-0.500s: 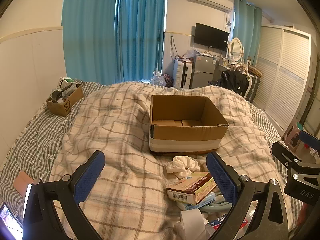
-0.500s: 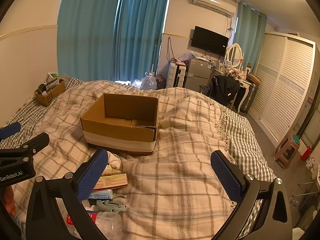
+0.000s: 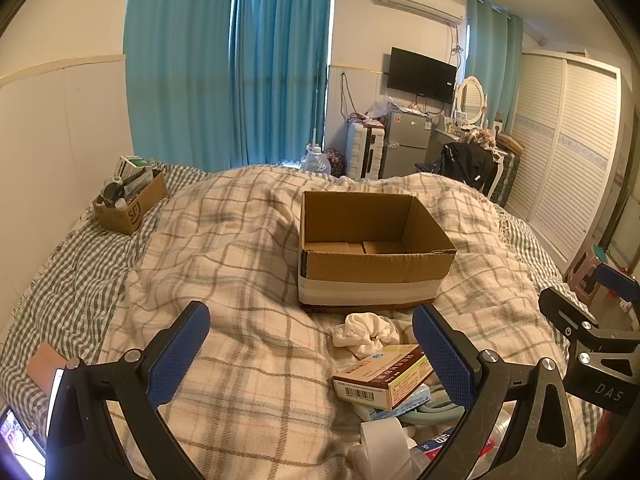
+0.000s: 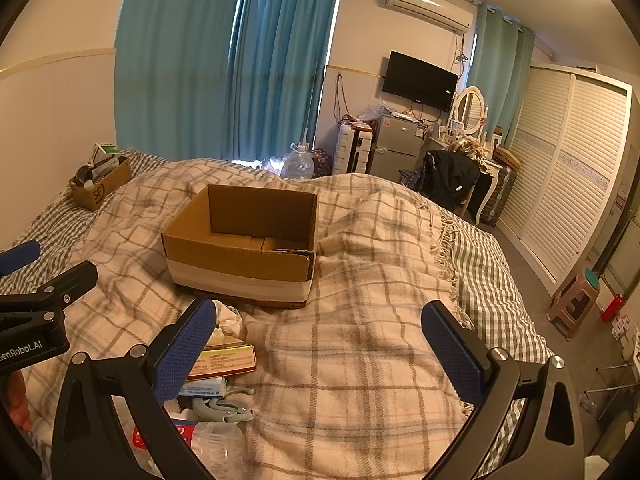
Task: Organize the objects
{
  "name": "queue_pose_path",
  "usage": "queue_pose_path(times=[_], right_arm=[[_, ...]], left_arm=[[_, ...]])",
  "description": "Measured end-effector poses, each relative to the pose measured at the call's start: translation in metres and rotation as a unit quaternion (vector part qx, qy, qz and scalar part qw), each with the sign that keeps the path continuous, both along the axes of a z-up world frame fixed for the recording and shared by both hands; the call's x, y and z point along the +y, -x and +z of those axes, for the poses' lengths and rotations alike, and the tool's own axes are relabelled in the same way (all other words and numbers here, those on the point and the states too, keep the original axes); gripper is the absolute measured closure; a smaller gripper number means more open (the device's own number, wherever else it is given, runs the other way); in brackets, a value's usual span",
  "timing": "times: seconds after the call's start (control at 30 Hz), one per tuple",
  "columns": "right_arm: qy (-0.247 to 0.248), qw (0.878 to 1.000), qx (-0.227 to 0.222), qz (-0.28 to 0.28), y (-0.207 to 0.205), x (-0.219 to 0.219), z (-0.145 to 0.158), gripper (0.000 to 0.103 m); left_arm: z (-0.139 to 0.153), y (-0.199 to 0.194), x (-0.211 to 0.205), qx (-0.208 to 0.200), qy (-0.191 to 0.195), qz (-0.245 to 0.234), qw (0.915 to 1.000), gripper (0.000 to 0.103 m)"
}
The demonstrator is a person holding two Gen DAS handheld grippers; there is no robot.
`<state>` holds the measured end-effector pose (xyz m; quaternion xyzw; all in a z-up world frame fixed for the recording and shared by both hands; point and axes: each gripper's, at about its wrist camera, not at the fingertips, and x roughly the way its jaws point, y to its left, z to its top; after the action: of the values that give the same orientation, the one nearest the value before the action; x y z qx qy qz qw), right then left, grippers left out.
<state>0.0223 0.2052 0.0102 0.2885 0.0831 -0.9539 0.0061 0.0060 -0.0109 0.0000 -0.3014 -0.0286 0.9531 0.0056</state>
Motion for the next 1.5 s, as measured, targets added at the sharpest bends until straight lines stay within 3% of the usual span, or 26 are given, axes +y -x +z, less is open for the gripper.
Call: queue_pose_path(times=[1.5], right_arm=[[0.002,1.0,0.015,-0.001,-0.0071,-0.0036,0.0078,0.001]], left_arm=[[0.0065,-0.0083,0.0003,0.007,0.009,-0.011,0.9999,0.0]])
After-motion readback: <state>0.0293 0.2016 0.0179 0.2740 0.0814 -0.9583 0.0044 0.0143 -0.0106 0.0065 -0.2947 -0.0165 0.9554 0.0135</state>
